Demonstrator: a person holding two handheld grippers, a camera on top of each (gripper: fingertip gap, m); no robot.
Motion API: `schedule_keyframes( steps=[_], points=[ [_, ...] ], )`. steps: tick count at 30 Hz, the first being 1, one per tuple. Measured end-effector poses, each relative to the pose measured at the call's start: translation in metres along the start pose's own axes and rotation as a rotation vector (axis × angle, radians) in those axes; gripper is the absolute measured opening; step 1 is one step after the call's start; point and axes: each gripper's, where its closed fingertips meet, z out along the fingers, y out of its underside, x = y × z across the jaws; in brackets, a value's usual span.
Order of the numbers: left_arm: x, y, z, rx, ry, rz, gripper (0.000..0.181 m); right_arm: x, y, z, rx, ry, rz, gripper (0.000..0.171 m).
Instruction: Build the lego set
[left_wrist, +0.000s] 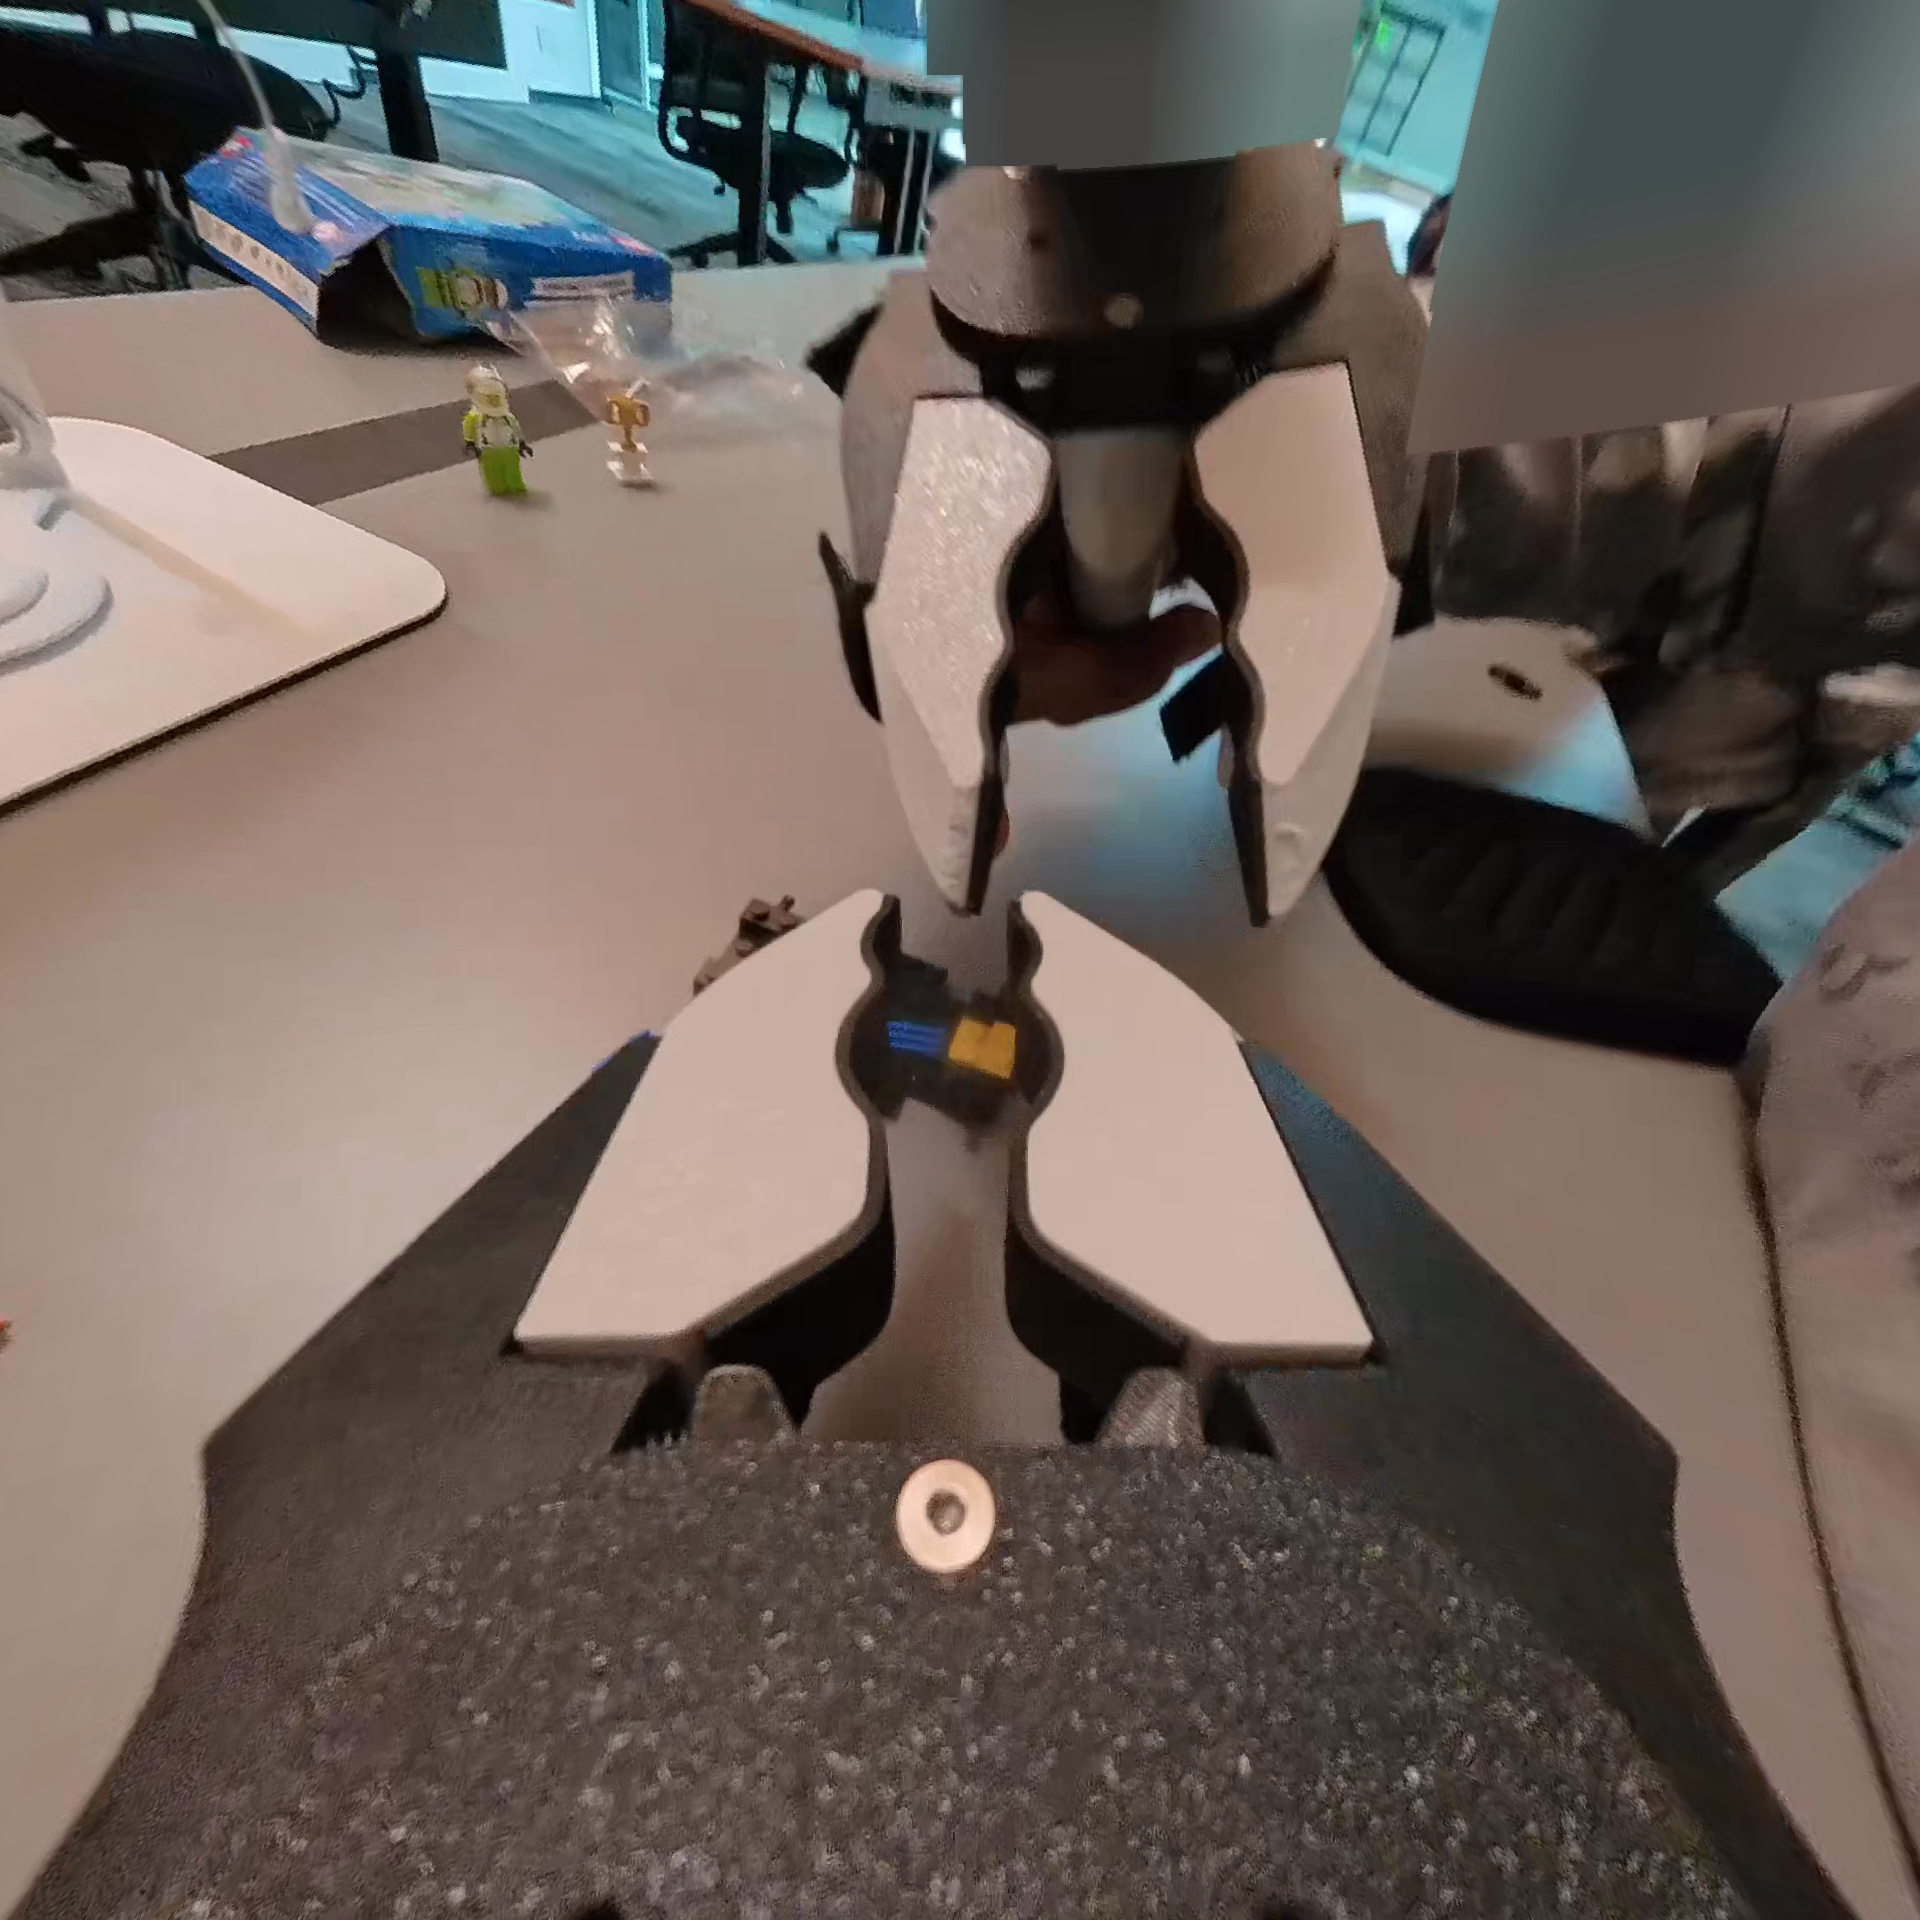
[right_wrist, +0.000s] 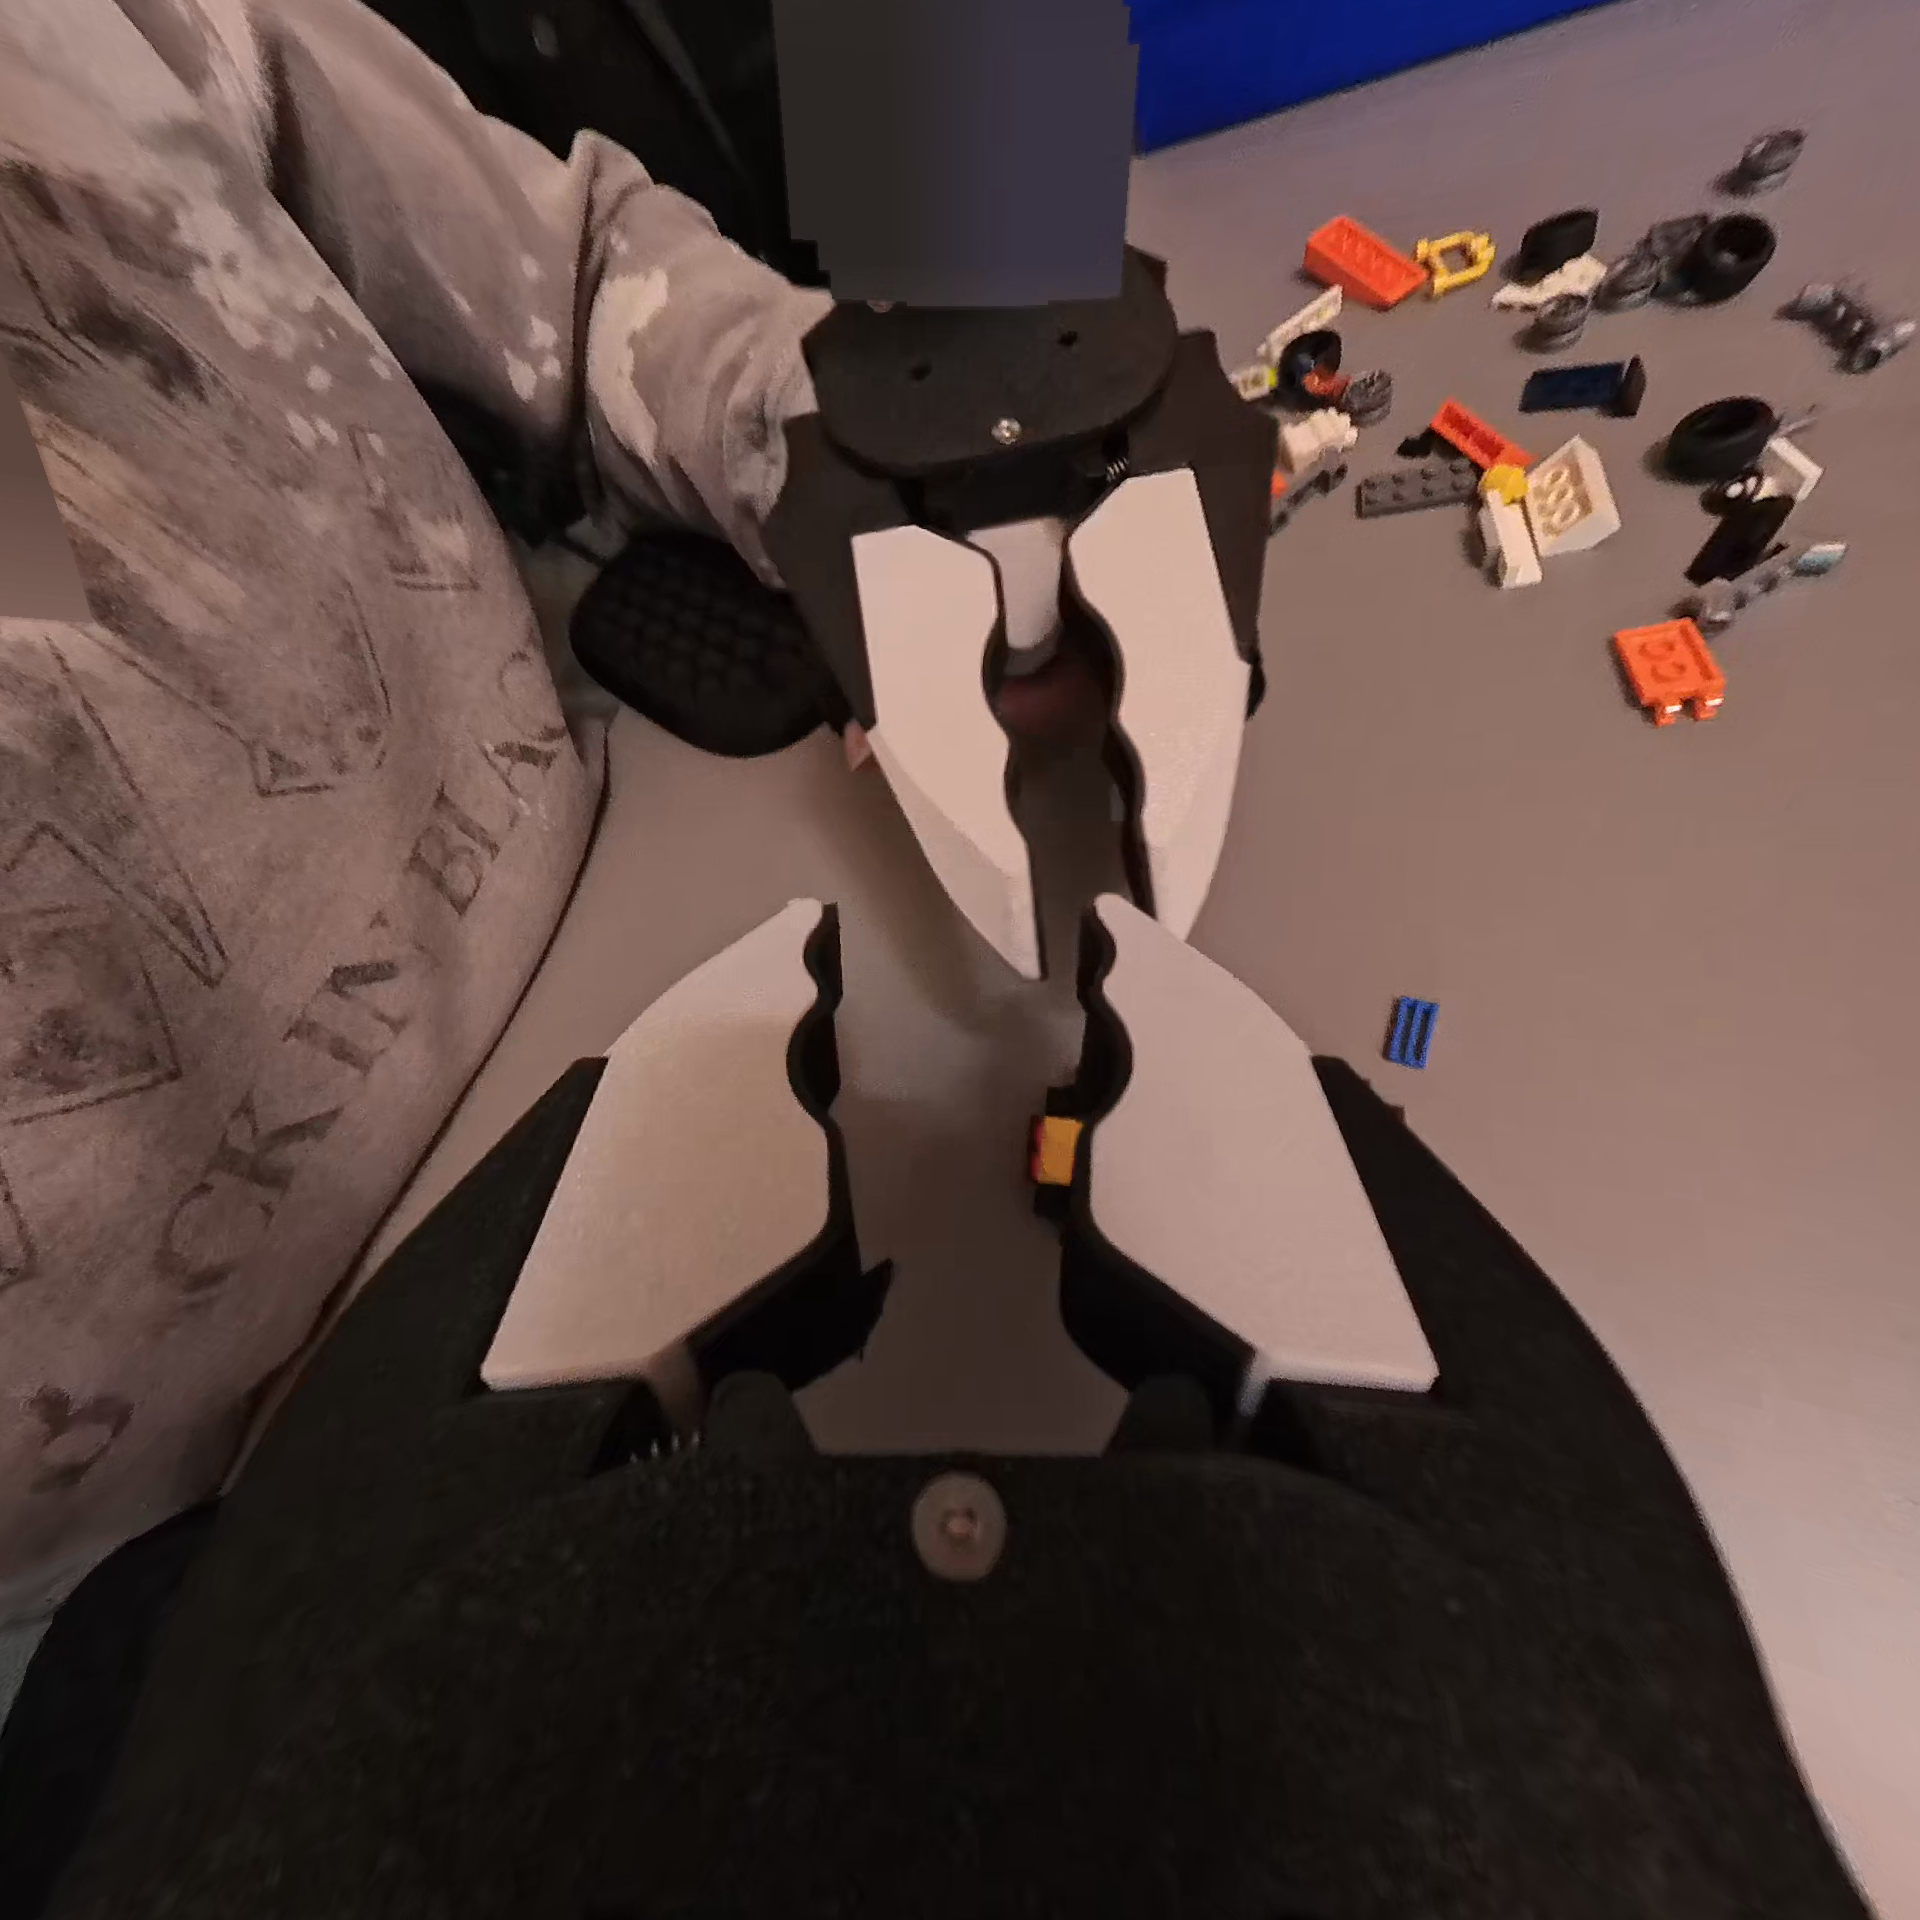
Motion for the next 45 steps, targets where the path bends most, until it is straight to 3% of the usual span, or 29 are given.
schedule_keyframes(
  steps=[5, 8, 10, 13, 19, 23, 28, 38, 45],
  points=[
    [-0.005, -0.008, -0.001, 0.037, -0.025, -0.028, 0.022, -0.003, -0.01, 0.004, 0.07, 0.0, 0.004, 0.045],
    [-0.012, -0.001, -0.001, -0.031, -0.102, 0.054, 0.019, 0.001, -0.008, 0.004, 0.066, 0.015, 0.012, 0.052],
    [-0.021, 0.008, -0.003, -0.091, -0.18, 0.13, 0.01, 0.001, -0.011, 0.001, 0.096, -0.004, 0.034, 0.049],
    [-0.026, 0.016, -0.004, -0.133, -0.215, 0.177, 0.011, 0.005, -0.012, -0.005, 0.109, 0.007, 0.053, 0.046],
    [-0.042, 0.024, -0.01, -0.195, -0.283, 0.215, 0.012, 0.03, 0.027, -0.004, -0.119, 0.144, -0.01, 0.045],
    [-0.046, 0.028, -0.011, -0.217, -0.299, 0.231, 0.012, 0.055, 0.053, -0.003, -0.346, 0.262, -0.117, 0.03],
    [-0.047, 0.029, -0.012, -0.228, -0.304, 0.257, 0.011, 0.057, 0.062, 0.002, -0.498, 0.241, -0.193, 0.02],
    [-0.043, 0.029, -0.012, -0.225, -0.273, 0.273, 0.01, 0.052, 0.075, 0.008, -0.591, 0.173, -0.076, 0.02],
    [-0.04, 0.029, -0.012, -0.227, -0.268, 0.287, 0.01, 0.055, 0.076, 0.007, -0.607, 0.184, -0.066, 0.008]
  ],
)
